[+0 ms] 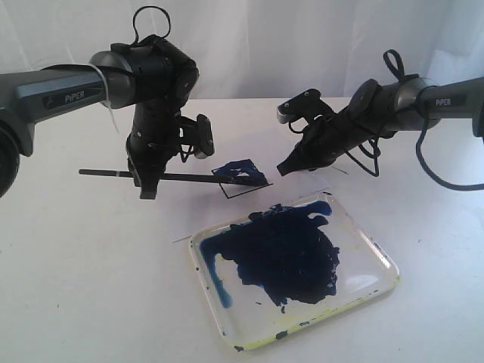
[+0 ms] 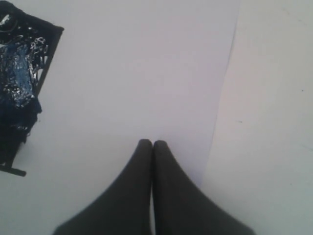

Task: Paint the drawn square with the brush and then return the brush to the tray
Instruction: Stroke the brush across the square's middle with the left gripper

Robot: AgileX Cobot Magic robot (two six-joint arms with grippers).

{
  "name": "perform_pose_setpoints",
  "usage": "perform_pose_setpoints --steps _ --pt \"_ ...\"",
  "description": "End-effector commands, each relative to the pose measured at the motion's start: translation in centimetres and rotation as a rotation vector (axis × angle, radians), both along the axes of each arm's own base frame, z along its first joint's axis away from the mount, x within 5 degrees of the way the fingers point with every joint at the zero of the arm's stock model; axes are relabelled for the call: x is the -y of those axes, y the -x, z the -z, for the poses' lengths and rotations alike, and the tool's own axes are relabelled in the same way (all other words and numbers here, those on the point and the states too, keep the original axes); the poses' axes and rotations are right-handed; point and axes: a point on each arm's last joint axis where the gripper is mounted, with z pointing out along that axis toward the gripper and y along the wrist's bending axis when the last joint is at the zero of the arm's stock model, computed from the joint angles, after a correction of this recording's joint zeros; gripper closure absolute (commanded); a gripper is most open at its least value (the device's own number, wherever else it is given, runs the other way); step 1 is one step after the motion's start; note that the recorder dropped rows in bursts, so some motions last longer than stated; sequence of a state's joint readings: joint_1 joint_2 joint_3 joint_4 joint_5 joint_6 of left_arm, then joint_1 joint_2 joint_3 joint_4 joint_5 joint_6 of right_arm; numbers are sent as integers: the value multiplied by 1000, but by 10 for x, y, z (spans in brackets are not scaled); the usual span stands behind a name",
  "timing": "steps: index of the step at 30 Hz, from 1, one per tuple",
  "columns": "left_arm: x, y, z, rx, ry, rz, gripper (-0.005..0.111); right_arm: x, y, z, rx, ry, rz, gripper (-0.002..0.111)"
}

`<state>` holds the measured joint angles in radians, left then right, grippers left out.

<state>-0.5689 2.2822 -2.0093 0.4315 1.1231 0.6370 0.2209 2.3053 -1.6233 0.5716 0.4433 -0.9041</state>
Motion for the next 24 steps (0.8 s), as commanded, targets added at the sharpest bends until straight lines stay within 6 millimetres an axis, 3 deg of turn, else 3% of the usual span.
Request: perform_pose_setpoints --steps 1,19,24 --pt "-3 8 -3 -79 -43 -13 107 2 4 15 -44 30 -24 108" --pt "-8 5 -5 -45 -92 -10 107 2 4 15 -44 30 -24 108" --pt "-12 13 -12 -53 -95 -7 107 2 4 15 -44 30 -24 108"
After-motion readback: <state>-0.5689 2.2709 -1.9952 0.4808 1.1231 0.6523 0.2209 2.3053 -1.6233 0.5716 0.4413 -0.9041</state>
